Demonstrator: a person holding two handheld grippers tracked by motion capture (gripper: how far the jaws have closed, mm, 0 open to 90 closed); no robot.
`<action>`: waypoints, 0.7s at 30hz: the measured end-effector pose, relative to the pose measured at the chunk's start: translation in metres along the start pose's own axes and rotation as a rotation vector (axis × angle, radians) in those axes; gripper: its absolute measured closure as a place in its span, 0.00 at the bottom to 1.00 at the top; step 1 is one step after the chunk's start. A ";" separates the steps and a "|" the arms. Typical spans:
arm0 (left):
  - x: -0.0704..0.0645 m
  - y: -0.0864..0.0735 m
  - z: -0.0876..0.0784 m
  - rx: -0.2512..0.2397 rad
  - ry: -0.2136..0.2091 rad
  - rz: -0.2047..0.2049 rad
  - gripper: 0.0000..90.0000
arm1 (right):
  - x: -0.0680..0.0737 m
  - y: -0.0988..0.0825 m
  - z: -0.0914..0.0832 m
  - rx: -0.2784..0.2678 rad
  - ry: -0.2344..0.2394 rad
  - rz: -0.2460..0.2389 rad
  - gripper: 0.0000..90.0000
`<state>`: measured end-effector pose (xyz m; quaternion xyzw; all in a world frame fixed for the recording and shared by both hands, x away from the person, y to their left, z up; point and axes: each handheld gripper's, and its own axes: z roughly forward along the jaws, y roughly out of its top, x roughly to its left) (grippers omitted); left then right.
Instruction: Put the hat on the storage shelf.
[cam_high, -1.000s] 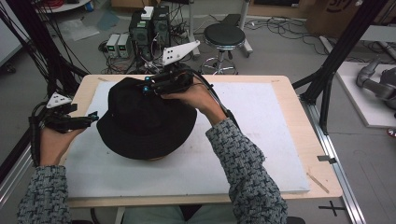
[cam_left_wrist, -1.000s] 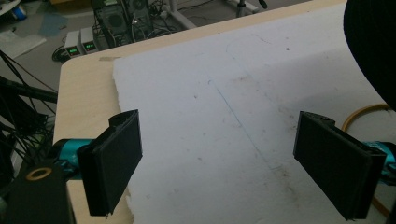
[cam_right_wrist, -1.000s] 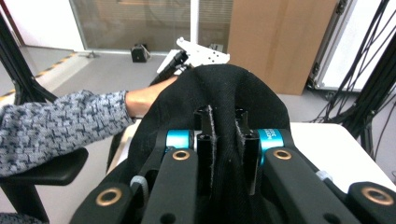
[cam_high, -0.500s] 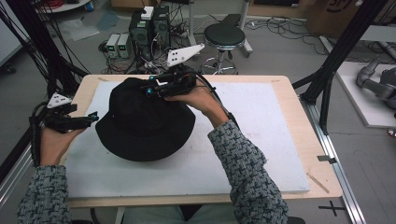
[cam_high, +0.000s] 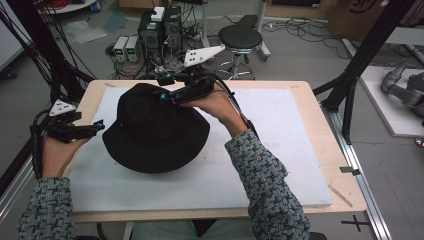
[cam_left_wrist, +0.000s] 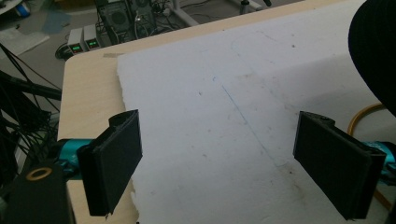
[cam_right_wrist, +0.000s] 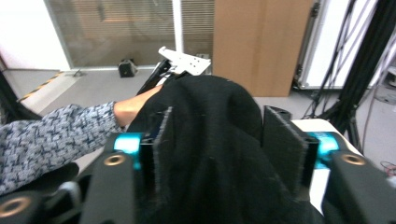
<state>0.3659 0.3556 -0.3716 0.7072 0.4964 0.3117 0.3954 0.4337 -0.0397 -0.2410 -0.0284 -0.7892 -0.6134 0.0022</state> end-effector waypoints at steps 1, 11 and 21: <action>0.000 0.000 0.000 0.001 -0.001 0.000 0.18 | 0.000 0.000 -0.002 -0.003 -0.009 0.006 0.46; -0.001 0.000 0.001 0.005 -0.001 0.002 0.18 | 0.000 0.002 -0.036 -0.015 -0.123 0.025 0.30; -0.001 -0.001 0.002 0.008 -0.001 0.001 0.18 | 0.006 -0.016 -0.094 -0.055 -0.315 0.049 0.18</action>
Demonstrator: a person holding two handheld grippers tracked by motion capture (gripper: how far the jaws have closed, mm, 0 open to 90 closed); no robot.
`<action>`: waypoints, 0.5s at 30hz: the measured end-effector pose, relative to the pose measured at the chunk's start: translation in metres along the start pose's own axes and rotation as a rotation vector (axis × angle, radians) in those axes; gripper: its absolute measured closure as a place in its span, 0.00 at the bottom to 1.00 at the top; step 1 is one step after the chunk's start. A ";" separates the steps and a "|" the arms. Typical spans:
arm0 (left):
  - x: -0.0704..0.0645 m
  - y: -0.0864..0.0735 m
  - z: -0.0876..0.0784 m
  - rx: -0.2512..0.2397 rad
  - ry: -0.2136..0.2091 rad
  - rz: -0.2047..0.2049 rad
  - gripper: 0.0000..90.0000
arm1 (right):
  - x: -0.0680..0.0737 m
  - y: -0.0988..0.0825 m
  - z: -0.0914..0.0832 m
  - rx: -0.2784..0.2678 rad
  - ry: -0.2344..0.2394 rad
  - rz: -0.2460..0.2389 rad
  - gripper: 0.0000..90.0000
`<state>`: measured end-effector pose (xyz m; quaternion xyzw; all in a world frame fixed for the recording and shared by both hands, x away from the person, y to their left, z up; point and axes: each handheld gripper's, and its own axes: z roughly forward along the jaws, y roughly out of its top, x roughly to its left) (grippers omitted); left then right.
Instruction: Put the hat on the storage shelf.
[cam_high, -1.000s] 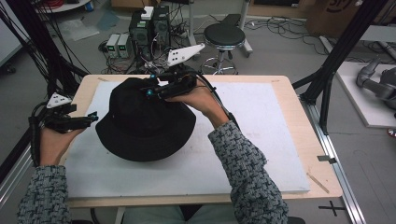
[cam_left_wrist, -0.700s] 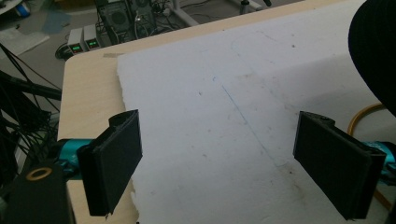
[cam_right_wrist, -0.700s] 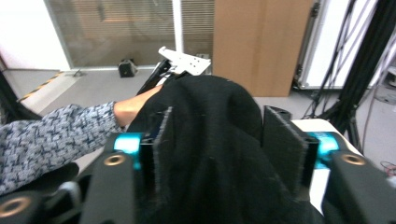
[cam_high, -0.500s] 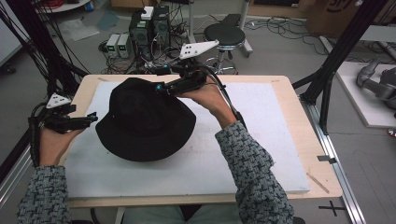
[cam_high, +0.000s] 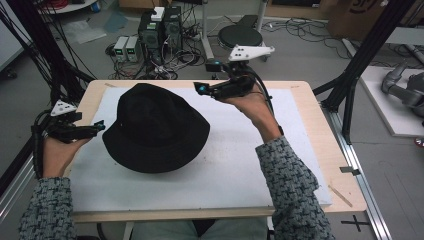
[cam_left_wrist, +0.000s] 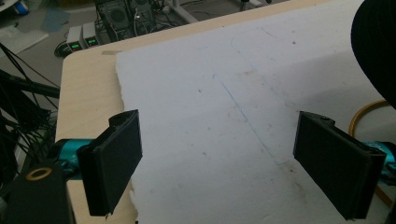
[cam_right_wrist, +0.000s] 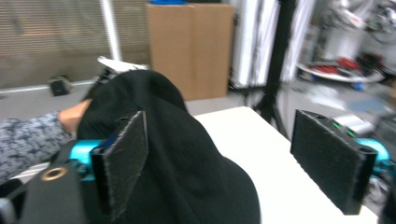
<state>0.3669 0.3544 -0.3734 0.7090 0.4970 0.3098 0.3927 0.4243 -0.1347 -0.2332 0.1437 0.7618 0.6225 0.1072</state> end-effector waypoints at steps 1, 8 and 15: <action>0.000 0.000 0.000 0.001 0.000 0.002 0.18 | 0.000 0.000 0.000 0.000 0.000 0.000 0.18; -0.003 0.000 0.002 0.004 -0.002 0.011 0.18 | -0.005 -0.029 -0.049 0.003 -0.127 0.024 0.14; -0.004 0.000 0.004 0.010 -0.002 0.012 0.18 | -0.007 -0.070 -0.096 0.003 -0.242 0.061 0.13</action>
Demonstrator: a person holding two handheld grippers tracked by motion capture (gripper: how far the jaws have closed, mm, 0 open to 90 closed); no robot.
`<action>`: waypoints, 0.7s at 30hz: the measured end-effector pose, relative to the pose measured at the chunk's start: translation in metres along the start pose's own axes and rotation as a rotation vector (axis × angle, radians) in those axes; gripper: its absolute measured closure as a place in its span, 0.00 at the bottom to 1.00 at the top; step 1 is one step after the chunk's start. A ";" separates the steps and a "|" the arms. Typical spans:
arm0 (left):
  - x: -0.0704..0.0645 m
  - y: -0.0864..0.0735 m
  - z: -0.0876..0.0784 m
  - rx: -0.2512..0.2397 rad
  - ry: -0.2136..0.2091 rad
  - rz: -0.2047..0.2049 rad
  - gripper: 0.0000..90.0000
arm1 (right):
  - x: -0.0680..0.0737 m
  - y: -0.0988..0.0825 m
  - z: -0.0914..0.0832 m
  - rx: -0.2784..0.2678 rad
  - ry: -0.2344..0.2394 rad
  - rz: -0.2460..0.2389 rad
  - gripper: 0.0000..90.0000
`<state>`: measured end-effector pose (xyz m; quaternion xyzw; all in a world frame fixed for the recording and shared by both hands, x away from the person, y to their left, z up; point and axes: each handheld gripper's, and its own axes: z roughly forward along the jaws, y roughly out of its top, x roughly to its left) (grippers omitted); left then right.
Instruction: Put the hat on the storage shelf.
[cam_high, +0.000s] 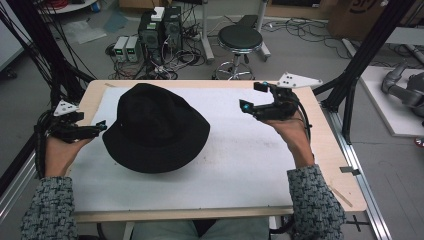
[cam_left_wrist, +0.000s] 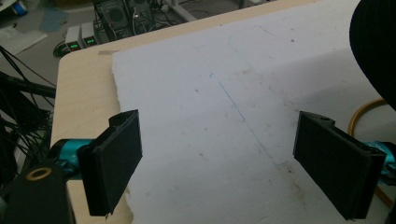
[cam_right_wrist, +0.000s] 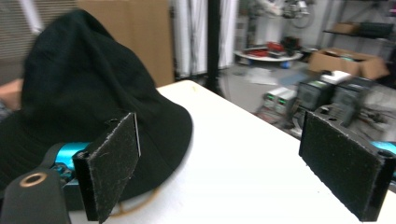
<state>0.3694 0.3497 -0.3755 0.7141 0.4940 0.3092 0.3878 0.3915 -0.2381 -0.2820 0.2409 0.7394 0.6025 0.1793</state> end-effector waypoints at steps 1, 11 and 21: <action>0.000 0.000 0.000 0.002 0.000 0.002 0.18 | -0.002 -0.004 -0.004 0.003 -0.006 0.011 0.13; 0.000 -0.001 0.000 -0.002 0.000 -0.003 0.18 | -0.018 -0.042 -0.028 0.015 -0.103 0.069 0.13; 0.001 -0.001 0.000 -0.005 -0.001 -0.004 0.18 | -0.040 -0.082 -0.032 0.085 -0.178 0.139 0.13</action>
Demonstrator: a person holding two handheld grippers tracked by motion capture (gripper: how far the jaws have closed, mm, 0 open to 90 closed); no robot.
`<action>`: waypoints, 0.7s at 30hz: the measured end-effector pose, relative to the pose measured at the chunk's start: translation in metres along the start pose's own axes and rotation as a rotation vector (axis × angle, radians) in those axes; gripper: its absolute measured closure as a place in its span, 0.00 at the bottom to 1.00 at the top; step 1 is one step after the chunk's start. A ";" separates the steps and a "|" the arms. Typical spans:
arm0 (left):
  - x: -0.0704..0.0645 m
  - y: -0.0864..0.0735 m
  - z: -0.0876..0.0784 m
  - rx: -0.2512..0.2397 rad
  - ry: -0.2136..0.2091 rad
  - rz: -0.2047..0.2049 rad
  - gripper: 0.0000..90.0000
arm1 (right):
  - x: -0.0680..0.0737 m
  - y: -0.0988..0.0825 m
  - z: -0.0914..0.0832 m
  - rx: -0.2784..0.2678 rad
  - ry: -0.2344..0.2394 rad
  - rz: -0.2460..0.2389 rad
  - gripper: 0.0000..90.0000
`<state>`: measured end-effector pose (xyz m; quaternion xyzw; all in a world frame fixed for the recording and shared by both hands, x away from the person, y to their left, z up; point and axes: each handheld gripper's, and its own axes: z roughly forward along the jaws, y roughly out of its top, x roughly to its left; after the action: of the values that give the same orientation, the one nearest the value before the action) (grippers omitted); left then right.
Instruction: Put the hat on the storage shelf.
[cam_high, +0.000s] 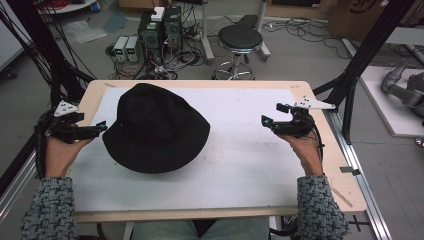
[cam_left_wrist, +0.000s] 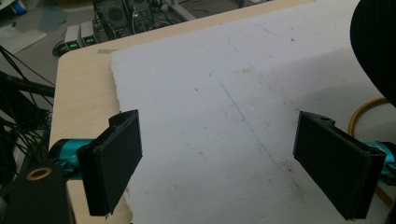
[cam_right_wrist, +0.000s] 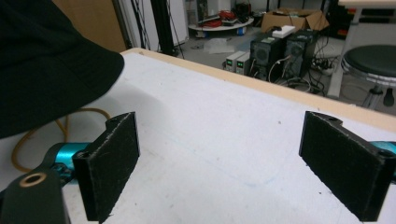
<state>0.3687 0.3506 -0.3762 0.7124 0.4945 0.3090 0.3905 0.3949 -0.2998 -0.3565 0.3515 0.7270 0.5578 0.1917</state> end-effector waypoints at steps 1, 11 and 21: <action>0.000 0.000 0.000 -0.002 0.000 -0.002 0.18 | -0.002 -0.004 0.001 0.011 -0.014 0.006 0.13; -0.001 0.000 0.001 0.004 -0.002 0.003 0.18 | -0.012 -0.018 0.006 0.118 -0.064 0.031 0.13; -0.001 0.000 0.001 0.006 -0.002 0.005 0.18 | -0.011 -0.018 0.007 0.117 -0.065 0.037 0.13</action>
<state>0.3689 0.3491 -0.3773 0.7150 0.4932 0.3079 0.3881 0.4019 -0.3058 -0.3765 0.3932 0.7452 0.5061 0.1841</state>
